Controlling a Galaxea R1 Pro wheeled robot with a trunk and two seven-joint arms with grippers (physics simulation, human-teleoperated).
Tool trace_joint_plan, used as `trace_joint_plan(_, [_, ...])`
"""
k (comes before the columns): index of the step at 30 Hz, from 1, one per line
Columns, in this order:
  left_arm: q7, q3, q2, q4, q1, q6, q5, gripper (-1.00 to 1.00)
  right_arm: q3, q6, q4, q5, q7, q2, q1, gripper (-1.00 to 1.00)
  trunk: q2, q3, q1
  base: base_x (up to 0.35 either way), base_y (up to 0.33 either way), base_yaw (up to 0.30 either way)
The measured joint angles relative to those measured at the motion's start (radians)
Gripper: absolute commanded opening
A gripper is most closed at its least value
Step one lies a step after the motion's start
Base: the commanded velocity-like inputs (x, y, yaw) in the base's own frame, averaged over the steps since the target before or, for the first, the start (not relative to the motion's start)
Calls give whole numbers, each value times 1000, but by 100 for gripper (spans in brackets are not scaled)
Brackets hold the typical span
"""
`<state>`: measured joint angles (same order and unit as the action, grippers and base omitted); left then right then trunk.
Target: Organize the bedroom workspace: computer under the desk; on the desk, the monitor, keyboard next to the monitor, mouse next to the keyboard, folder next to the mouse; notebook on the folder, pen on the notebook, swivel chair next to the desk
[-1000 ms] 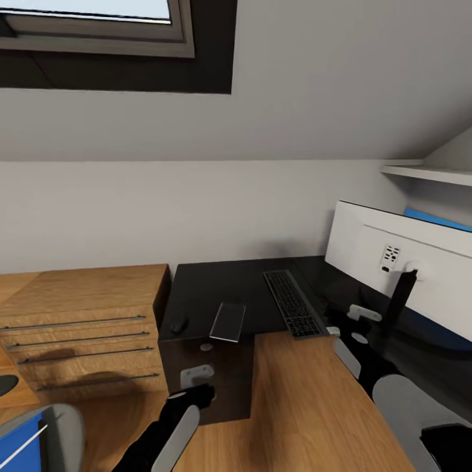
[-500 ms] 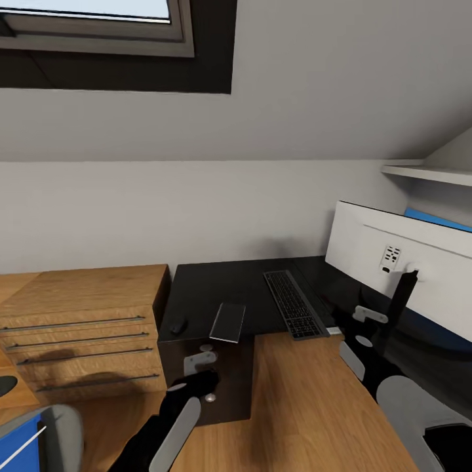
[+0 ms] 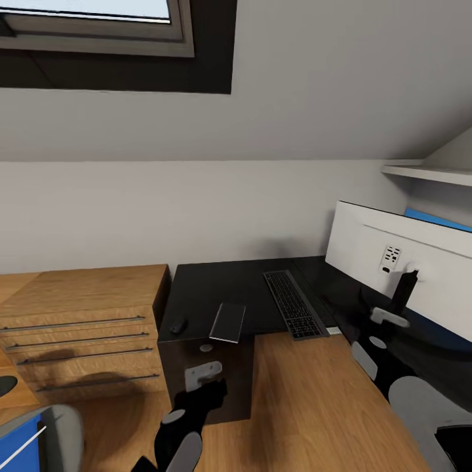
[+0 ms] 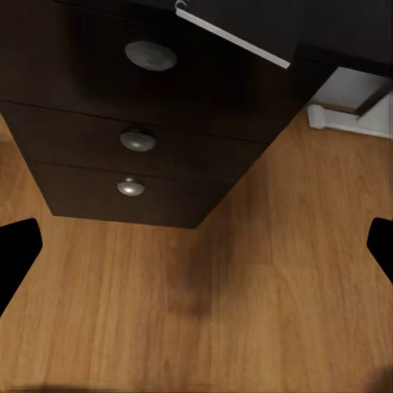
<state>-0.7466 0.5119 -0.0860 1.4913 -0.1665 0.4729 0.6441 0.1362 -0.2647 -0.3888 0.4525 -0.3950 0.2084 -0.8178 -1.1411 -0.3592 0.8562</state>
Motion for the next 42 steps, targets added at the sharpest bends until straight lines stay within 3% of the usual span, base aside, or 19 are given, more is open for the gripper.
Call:
trace_joint_plan(3, [-2,5,0,4,3,0,0,100,-1,1,9,0,-60,24,0,100,0,0,0,0,0,0])
trace_joint_plan(11, [-3,7,0,5,3,0,1,100,0,3,13,-1,-80,34,-2,100,0,0,0,0,0,0])
trace_joint_plan(13, [-4,7,0,5,3,0,1,100,-1,7,18,-1,-81,59,-3,100,0,0,0,0,0,0])
trace_joint_plan(18, [-5,9,0,5,3,0,1,100,-1,8,75,-1,-80,87,-6,100,0,0,0,0,0,0])
trace_joint_plan(24, [-5,12,0,5,3,0,3,100,1,8,112,-3,-77,93,-9,100,0,0,0,0,0,0])
trace_joint_plan(42, [-5,33,0,5,3,0,4,100,6,-25,84,-5,-64,88,-9,100,0,0,0,0,0,0])
